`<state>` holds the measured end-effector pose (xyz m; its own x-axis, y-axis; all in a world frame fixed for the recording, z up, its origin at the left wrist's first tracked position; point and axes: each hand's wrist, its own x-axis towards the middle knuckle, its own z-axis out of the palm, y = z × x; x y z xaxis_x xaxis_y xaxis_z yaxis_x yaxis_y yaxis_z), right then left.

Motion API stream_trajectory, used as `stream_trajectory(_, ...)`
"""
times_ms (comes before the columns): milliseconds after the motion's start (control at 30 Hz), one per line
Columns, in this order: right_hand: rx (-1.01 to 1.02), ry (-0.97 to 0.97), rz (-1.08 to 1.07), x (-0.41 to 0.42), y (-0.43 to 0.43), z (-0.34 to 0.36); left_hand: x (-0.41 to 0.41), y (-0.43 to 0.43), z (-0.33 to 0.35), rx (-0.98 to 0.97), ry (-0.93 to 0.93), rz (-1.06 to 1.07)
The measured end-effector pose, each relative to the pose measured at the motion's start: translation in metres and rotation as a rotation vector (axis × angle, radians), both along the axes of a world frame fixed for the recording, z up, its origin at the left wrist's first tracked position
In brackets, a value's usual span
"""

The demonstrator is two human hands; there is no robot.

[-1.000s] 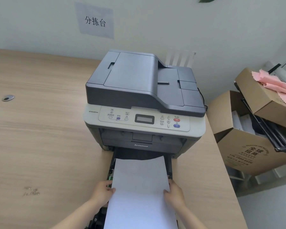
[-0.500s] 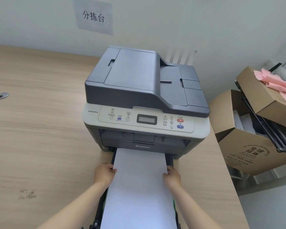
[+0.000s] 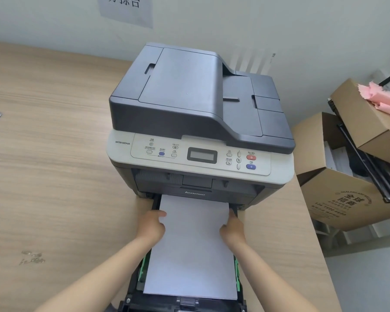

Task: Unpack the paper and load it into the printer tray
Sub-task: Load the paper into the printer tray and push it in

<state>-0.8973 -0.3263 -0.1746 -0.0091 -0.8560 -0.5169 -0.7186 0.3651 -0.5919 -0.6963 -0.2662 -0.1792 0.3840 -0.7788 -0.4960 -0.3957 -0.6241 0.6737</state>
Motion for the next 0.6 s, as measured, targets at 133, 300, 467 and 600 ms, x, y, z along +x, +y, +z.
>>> stream_trajectory(133, -0.073, 0.069, 0.109, 0.003, 0.002, 0.001, -0.005, -0.002, 0.003, 0.040, -0.063, -0.222)
stream_trajectory(300, -0.155, 0.303, 0.392, -0.005, 0.016, -0.012, -0.004, 0.007, -0.002, -0.009, -0.265, -0.409)
stream_trajectory(467, -0.262, 0.553, 0.671, -0.016, 0.028, -0.025, 0.000, 0.023, -0.006, 0.103, -0.599, -0.689)
stream_trajectory(600, -0.244, 0.632, 0.808, -0.022, 0.029, -0.027, 0.009, 0.030, 0.003, 0.032, -0.904, -0.881)
